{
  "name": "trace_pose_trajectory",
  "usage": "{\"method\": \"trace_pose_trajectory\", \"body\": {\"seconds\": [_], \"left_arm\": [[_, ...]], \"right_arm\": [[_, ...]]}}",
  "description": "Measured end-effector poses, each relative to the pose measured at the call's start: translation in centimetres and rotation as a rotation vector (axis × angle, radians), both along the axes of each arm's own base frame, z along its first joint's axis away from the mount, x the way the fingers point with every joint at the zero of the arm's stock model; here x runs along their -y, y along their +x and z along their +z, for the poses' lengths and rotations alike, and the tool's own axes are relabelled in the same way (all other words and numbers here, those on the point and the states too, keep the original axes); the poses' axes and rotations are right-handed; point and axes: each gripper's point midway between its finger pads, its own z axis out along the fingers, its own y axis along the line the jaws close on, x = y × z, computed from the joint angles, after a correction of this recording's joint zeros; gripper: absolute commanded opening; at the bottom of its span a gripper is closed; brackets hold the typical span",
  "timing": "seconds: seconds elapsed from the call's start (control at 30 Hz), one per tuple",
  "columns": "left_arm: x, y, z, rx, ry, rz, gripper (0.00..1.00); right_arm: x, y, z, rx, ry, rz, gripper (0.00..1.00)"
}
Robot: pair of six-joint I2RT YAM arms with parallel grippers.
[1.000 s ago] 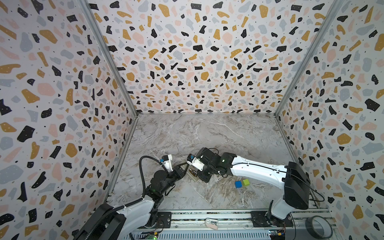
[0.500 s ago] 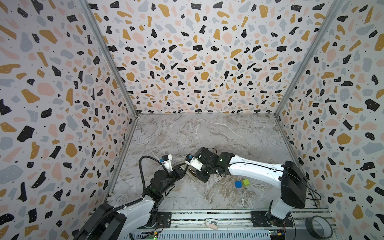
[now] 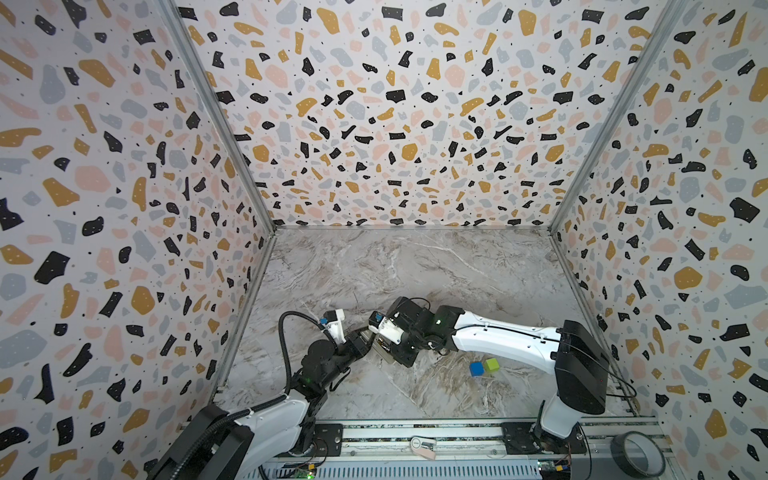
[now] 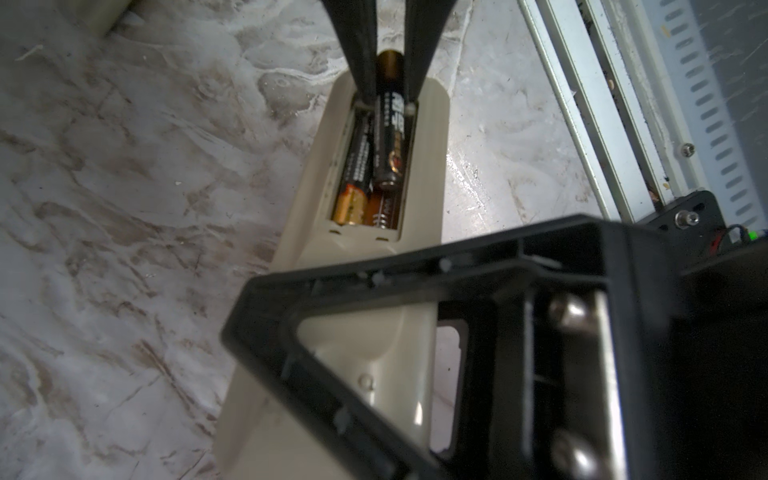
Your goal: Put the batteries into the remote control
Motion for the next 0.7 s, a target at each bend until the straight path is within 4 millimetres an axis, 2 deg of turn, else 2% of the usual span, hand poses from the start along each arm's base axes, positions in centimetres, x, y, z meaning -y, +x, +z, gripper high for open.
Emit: {"method": "trace_pose_trajectory", "body": {"seconds": [0.7], "left_arm": [[-0.12,0.07,-0.02,0.000,0.000,0.005,0.00]], "right_arm": [[-0.44,0.53,0.03,0.004,0.019,-0.026,0.00]]}}
